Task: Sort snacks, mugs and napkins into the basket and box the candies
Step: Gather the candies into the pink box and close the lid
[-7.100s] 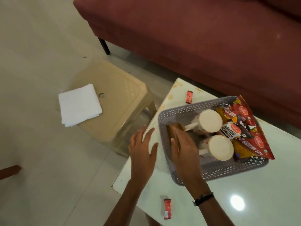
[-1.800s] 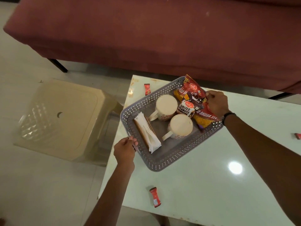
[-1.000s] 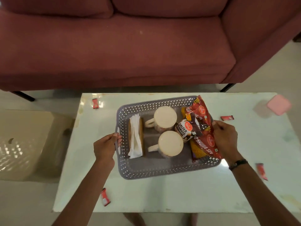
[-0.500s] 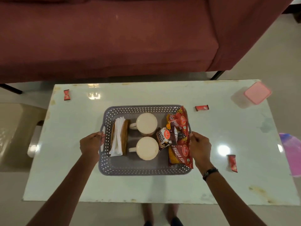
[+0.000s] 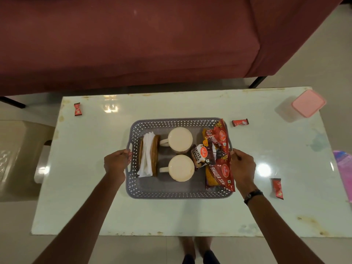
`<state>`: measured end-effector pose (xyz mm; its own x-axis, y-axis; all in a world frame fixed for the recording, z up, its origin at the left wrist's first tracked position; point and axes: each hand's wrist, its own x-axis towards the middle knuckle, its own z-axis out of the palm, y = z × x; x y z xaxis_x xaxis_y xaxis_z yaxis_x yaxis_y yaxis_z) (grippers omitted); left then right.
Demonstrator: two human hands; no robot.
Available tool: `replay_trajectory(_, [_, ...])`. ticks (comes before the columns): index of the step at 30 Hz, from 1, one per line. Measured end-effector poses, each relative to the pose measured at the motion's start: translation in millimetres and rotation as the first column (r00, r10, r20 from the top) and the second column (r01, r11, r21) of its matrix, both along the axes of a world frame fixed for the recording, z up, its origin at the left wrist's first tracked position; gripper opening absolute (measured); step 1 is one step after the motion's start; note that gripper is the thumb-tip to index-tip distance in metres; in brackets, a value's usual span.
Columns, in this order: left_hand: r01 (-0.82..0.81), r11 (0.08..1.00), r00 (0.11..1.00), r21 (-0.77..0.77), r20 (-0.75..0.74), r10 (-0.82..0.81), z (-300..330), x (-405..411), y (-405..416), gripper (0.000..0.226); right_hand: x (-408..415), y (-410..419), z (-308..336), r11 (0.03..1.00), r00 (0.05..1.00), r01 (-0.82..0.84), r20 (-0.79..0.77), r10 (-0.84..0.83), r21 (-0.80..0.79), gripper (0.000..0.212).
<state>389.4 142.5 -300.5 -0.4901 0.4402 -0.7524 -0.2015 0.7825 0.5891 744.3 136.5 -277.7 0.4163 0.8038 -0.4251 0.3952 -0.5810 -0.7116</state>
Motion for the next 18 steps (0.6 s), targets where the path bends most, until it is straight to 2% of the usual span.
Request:
replay_trajectory(3, [0.047, 0.999, 0.999, -0.023, 0.012, -0.046, -2, 2, 1, 0.031, 3, 0, 0, 1.0, 1.0, 0.016, 0.009, -0.016, -0.008, 0.034])
replay_trajectory(13, [0.042, 0.999, 0.977, 0.028, -0.212, -0.035, 4, 5, 7, 0.022, -7, 1, -6, 1.0, 1.0, 0.011, -0.021, -0.011, -0.004, 0.033])
replay_trajectory(18, [0.074, 0.997, 0.973, 0.035, -0.223, -0.064, 12, 4, 5, 0.024, -6, 2, -8, 1.0, 0.999, 0.007, -0.033, -0.007, -0.015, 0.03])
